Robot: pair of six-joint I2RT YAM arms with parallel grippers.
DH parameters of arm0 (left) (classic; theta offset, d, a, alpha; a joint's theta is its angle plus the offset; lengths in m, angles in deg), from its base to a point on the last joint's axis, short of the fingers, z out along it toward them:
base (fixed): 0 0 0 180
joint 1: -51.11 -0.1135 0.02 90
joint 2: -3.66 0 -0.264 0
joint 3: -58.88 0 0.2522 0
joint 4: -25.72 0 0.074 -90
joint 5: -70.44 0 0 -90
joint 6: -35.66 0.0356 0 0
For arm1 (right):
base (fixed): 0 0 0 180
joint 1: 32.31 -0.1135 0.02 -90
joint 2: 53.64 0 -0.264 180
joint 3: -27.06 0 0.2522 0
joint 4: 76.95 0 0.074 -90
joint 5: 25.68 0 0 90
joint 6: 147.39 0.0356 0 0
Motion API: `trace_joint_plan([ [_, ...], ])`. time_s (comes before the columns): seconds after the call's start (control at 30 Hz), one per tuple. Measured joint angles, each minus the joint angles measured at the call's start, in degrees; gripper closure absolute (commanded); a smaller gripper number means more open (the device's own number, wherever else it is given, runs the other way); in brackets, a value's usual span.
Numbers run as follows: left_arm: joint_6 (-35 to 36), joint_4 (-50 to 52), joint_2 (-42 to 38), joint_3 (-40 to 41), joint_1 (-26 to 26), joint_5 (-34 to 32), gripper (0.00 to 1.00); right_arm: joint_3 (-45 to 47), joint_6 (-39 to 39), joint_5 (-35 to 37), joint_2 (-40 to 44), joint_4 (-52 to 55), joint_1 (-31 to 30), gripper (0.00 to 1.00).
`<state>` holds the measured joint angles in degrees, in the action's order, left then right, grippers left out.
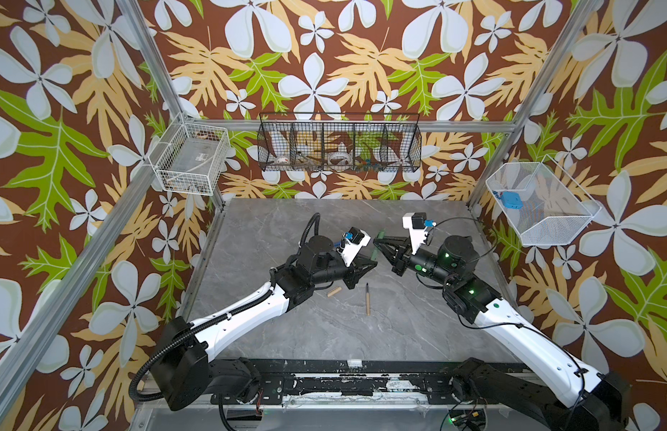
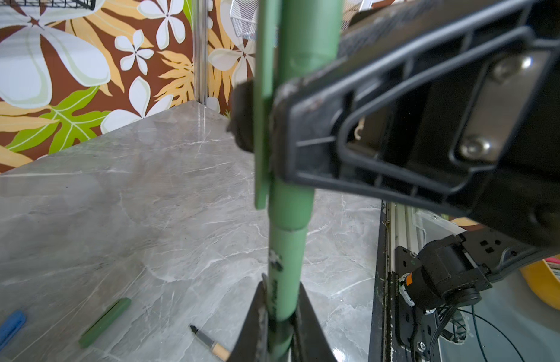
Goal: Insert pens into pen caps
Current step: Put on the pen cap to the pen.
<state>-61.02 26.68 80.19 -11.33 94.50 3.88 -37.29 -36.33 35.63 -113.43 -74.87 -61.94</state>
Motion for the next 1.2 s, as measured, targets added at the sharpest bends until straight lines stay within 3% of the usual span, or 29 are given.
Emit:
trace_joint_plan([
  [0.07, -1.2, -6.8, 0.2, 1.9, 0.0, 1.2, 1.0, -2.6, -1.0, 0.0, 0.3, 2.5, 0.1, 0.97],
  [0.23, -4.4, -19.4, 0.4, 7.6, 0.8, 1.5, 1.0, -7.6, -3.7, -1.3, 0.4, 11.2, 0.7, 0.6],
  [0.37, -6.7, -24.3, -0.2, 11.8, 2.1, 0.6, 1.0, -9.2, -4.2, -1.2, 1.4, 14.7, 3.0, 0.46],
  [0.57, -8.0, -25.2, -2.7, 15.5, 2.7, 0.5, 1.0, -9.8, -4.6, -3.1, 0.6, 15.1, 5.0, 0.44],
  [1.2, -8.2, -25.5, -1.0, 14.0, 2.7, -0.7, 1.0, -9.3, -4.7, -7.9, -0.2, 15.7, 5.2, 0.46],
])
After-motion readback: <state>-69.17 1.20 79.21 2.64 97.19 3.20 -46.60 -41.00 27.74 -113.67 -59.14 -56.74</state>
